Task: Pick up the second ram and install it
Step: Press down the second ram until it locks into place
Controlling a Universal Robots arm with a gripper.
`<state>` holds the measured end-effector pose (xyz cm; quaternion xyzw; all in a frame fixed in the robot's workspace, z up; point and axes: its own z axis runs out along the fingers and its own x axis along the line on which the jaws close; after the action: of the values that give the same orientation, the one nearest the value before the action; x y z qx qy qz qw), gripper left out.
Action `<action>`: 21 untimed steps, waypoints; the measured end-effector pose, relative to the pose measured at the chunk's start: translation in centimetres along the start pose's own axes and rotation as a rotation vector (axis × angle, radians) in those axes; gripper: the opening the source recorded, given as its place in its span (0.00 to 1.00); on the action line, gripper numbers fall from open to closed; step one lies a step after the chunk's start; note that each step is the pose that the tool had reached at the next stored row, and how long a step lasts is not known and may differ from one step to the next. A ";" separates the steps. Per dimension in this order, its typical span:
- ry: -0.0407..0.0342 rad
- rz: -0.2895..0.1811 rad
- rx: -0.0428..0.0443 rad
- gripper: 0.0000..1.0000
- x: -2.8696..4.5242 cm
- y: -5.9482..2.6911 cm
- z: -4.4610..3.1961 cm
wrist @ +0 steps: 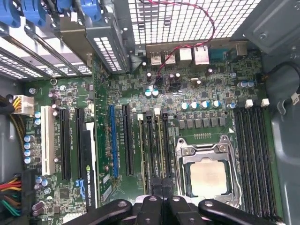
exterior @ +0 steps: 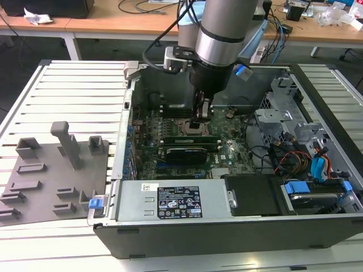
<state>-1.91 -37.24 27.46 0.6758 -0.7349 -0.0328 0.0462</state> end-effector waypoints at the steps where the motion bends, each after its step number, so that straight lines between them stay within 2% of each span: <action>1: 0.0000 0.000 0.0000 0.11 -0.01 -0.17 -0.02; 2: 0.0003 0.000 -0.0003 0.11 -0.03 -0.42 -0.02; 4: 0.0007 0.000 -0.0066 0.11 -0.33 -3.82 0.80; 8: 0.0009 0.000 -0.0076 0.11 -0.53 -5.82 1.59; 10: -0.0123 -0.003 -0.0086 0.11 -0.57 -5.96 2.48; 14: -0.0121 -0.004 -0.0087 0.11 -0.59 -6.07 3.54; 19: -0.0110 -0.004 -0.0089 0.11 -0.59 -6.14 4.18; 21: -0.0128 -0.004 -0.0086 0.11 -0.61 -6.13 4.09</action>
<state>3.76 -37.20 22.70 0.6768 -0.7337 -0.0404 0.0443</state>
